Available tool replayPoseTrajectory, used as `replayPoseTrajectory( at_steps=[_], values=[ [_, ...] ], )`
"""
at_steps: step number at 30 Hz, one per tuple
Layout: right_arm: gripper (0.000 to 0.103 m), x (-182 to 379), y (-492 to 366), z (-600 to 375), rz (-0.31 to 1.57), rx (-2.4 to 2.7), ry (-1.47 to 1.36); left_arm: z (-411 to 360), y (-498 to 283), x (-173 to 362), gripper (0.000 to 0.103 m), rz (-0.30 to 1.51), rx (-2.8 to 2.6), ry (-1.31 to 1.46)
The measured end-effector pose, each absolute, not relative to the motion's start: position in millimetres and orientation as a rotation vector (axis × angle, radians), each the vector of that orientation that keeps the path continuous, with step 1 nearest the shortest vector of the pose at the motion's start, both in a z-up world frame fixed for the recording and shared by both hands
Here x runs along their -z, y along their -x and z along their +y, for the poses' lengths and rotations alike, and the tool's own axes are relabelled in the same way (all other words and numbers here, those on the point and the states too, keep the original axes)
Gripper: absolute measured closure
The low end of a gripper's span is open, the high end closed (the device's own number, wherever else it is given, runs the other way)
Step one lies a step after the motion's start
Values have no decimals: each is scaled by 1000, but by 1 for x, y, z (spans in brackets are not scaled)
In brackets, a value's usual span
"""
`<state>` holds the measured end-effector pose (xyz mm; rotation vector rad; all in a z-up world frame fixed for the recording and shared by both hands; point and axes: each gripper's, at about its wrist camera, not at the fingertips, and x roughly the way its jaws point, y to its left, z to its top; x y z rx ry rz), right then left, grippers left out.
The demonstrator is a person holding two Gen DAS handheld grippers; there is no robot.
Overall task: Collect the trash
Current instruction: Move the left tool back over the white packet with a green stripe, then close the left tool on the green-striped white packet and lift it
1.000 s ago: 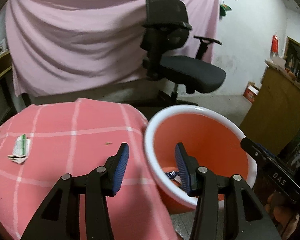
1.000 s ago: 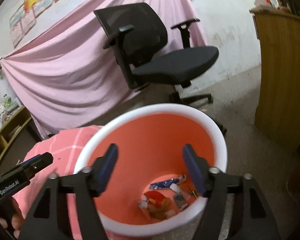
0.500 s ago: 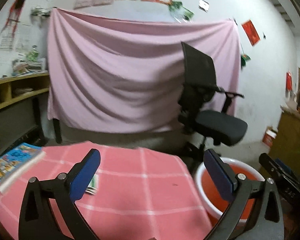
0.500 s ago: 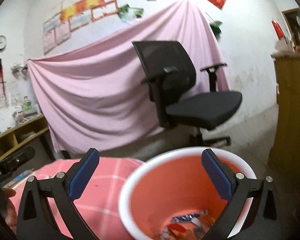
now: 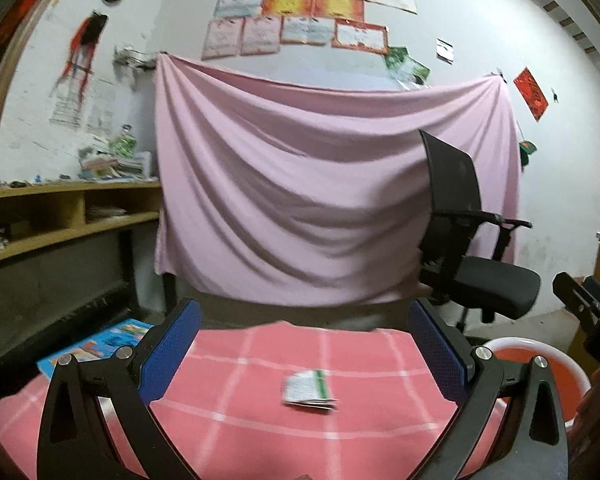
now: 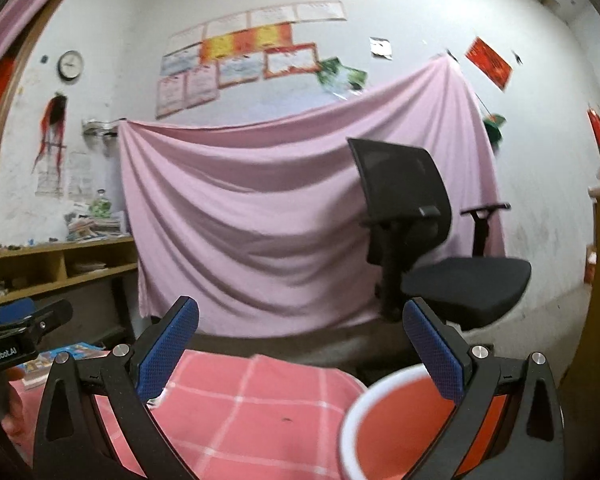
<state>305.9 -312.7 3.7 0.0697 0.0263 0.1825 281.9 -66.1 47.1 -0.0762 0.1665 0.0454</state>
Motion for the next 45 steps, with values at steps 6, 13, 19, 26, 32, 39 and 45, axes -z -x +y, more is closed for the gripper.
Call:
replayPoseTrajectory(
  at_steps=[6,13,19,26,32,39,45],
  values=[
    [0,-3,-305,-280,-9,-212,-10,-37,-269,-35,2,123,-102,101],
    [0,2,-306,-251,-7,-258,43,-3,-262,-33,2,103,-142,165],
    [0,9,-309,-229,17,-277,96,12,-267,-27,2,141,-156,166],
    [0,19,-319,-222,81,-229,117,9,-289,-16,2,260,-111,173],
    [0,24,-330,-230,154,-164,112,-8,-323,-5,2,430,-12,176],
    [0,27,-346,-246,265,-101,117,-37,-364,15,2,664,130,173],
    [0,39,-358,-265,388,-79,103,-59,-391,30,3,809,173,160]
  ],
)
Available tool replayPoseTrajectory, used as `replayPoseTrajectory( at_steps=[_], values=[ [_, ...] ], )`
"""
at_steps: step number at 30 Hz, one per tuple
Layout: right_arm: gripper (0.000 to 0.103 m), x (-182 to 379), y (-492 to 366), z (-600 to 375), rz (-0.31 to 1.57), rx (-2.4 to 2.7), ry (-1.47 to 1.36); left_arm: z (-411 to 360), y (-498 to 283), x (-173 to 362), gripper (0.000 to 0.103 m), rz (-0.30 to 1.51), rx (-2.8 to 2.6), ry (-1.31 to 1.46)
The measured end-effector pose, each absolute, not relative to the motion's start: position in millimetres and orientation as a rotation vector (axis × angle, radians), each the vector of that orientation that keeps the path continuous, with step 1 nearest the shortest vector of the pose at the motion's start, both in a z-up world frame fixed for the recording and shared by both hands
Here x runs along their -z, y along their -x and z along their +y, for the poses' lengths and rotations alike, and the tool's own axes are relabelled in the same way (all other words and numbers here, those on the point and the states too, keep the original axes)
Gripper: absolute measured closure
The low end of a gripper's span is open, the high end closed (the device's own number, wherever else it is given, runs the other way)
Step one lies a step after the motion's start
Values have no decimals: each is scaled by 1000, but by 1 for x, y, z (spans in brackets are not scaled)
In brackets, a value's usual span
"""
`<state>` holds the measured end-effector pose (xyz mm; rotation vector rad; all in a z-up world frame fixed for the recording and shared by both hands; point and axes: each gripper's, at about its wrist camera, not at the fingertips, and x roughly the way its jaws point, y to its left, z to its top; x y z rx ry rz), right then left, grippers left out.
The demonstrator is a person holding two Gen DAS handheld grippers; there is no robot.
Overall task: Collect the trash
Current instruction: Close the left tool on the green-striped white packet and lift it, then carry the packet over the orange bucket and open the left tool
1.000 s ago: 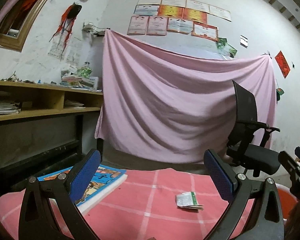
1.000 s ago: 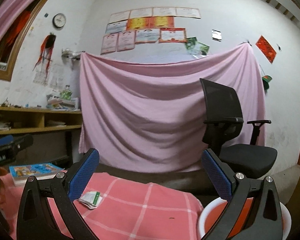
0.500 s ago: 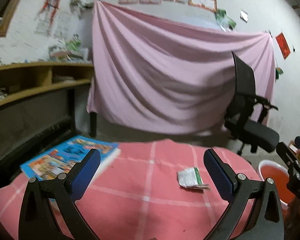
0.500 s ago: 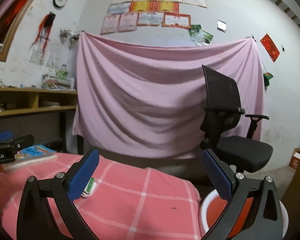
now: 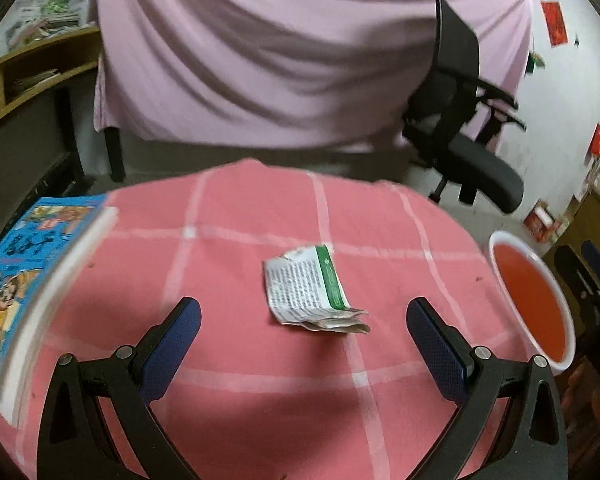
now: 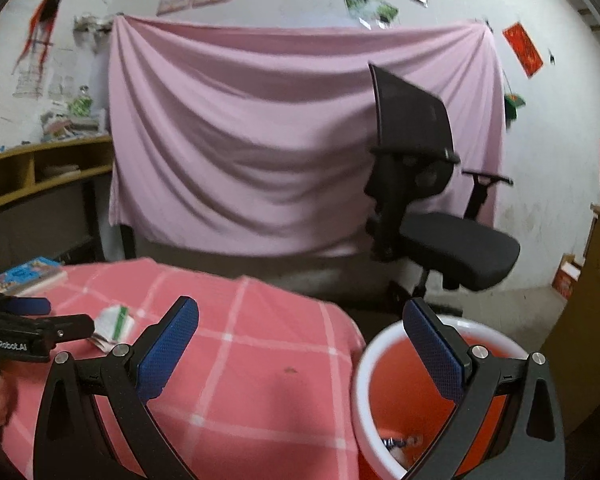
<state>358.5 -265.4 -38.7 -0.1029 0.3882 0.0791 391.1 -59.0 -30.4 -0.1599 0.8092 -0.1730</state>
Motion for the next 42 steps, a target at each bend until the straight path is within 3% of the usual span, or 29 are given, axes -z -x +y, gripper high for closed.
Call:
replayPoseTrajectory(
  at_steps=[3,6,8,10,19,35,42],
  values=[
    [0,45,-364,-275,449,-76,87,-70,-401,35,4,860,170,120],
    [0,49,-366,-284,485,-82,64,-80,-409,38,17,889,141,79],
    [0,50,-364,-287,497,-87,58,-85,-414,42,43,903,138,62],
    [0,50,-361,-291,503,-87,57,-92,-414,45,53,919,119,25],
    [0,43,-347,-324,481,-59,26,-116,-382,37,57,847,223,66],
    [0,50,-315,-476,474,240,-217,-292,-393,25,56,843,576,98],
    [0,48,-309,-487,468,242,-248,-296,-390,19,56,826,547,95]
  ],
)
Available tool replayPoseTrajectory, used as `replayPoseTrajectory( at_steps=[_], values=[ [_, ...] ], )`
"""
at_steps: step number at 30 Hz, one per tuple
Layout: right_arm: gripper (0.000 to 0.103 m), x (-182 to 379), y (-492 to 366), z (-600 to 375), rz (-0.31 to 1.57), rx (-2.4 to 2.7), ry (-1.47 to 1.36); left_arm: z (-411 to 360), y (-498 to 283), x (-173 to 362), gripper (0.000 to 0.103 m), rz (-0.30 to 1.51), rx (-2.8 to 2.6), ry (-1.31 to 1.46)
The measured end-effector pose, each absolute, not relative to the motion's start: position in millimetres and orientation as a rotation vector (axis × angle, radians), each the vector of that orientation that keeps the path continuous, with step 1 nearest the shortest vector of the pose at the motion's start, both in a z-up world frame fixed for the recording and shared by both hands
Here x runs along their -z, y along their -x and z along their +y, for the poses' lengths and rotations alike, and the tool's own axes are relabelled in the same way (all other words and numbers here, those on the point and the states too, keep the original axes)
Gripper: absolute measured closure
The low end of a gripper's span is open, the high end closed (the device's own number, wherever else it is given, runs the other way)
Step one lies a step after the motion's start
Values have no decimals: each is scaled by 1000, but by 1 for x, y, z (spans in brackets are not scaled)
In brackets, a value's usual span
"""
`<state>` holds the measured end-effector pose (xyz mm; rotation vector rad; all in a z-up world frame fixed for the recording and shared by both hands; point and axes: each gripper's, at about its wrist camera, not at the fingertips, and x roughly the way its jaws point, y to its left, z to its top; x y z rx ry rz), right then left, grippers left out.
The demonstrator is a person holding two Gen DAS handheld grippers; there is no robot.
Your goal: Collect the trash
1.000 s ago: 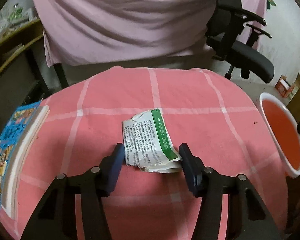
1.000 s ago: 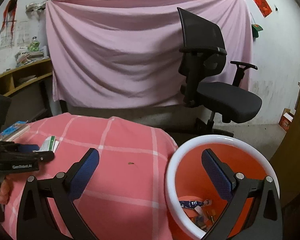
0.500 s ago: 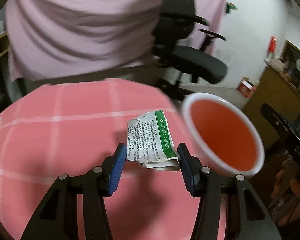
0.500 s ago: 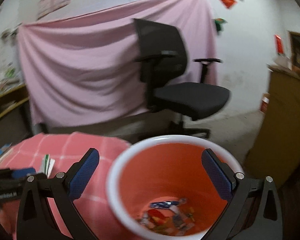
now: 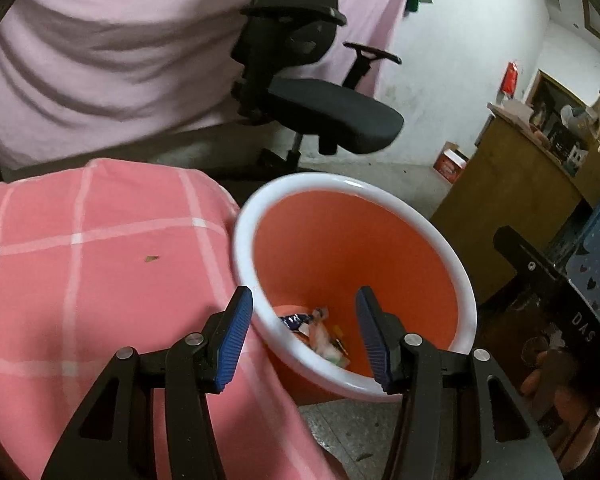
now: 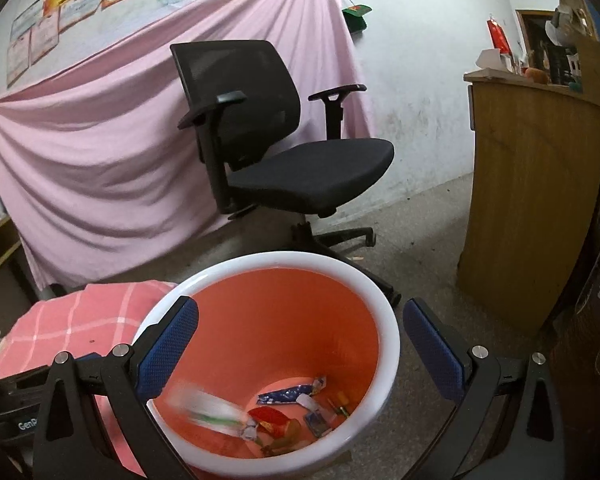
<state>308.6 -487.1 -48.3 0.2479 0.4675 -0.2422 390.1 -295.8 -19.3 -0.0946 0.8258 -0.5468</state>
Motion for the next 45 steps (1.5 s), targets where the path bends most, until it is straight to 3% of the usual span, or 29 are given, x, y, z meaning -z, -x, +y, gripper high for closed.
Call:
replayPoseTrajectory(
  at_steps=[5,8,15,21,25,31,33,34,35,45],
  values=[
    [0,40,-297,-473,422,221,-242,-269,-370,-3,54,752,491,153],
    [0,32,-281,-460,371,200,-242,-251,-355,-21,43,688,456,172],
    [0,15,-228,-433,226,162,-259,-202,-292,-56,42,535,381,156],
    [0,10,-180,-403,132,114,-238,-161,-230,-65,34,425,333,149],
    [0,7,-151,-385,87,86,-205,-139,-195,-62,25,386,290,151],
    [0,8,-115,-368,62,94,-159,-102,-148,-47,24,362,221,154],
    [0,10,-106,-360,68,90,-143,-92,-132,-42,16,363,190,146],
    [0,12,-102,-357,71,88,-135,-86,-127,-40,5,360,178,147],
    [0,13,-99,-353,76,85,-126,-81,-119,-37,2,348,158,153],
    [0,19,-67,-319,104,48,-80,-44,-70,-15,2,286,96,138]
  ],
)
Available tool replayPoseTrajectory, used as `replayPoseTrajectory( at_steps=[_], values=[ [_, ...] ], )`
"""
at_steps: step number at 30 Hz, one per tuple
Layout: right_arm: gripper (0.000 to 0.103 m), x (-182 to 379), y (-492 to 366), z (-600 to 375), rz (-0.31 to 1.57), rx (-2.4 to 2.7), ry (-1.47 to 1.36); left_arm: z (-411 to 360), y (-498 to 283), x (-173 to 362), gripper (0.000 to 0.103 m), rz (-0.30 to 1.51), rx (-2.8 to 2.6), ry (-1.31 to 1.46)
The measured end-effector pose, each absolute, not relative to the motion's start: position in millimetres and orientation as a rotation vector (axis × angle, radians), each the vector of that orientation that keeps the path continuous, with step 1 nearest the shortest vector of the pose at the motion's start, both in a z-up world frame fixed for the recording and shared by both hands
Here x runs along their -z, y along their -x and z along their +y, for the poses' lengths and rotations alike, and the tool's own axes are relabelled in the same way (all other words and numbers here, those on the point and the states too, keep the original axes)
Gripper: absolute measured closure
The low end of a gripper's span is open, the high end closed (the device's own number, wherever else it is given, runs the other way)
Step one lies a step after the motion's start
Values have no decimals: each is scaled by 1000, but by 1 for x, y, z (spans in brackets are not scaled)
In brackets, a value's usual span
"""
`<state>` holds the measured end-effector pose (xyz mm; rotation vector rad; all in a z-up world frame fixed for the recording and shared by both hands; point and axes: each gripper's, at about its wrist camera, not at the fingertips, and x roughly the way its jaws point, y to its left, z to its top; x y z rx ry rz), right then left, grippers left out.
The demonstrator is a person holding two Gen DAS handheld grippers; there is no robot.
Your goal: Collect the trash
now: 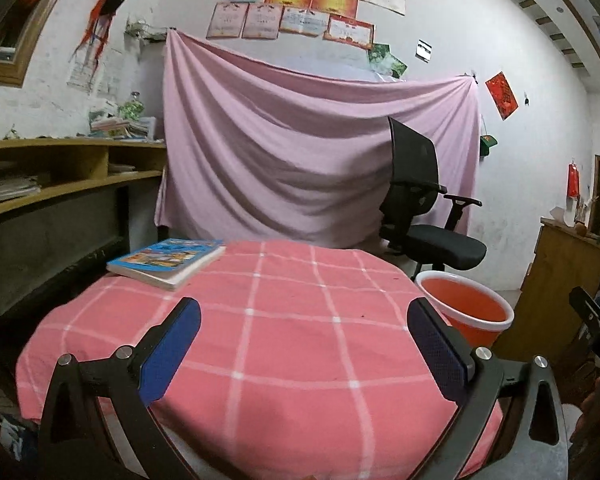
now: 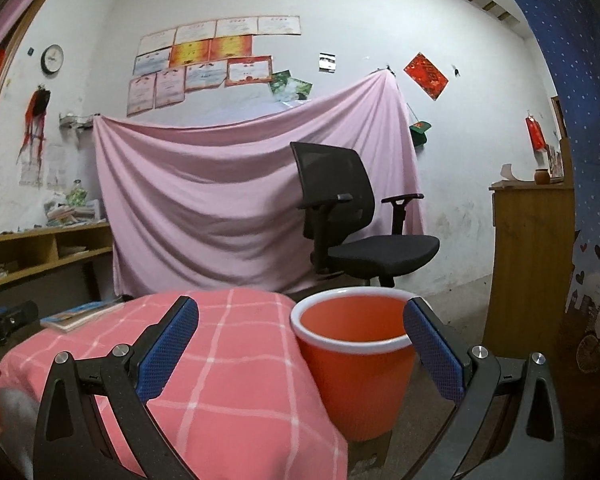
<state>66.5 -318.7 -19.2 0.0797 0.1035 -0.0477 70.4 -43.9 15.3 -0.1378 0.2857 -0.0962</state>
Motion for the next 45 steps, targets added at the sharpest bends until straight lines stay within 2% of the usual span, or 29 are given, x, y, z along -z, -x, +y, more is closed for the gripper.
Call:
replayPoseTrajectory(
  at_steps=[12,45],
  values=[
    [0,29,-46,-285,172,-21,-28,-40,-27,0,2,257,119,62],
    [0,38,-49,-290,217,-24,-34,-38,-39,11,2,295,127,58]
  ],
)
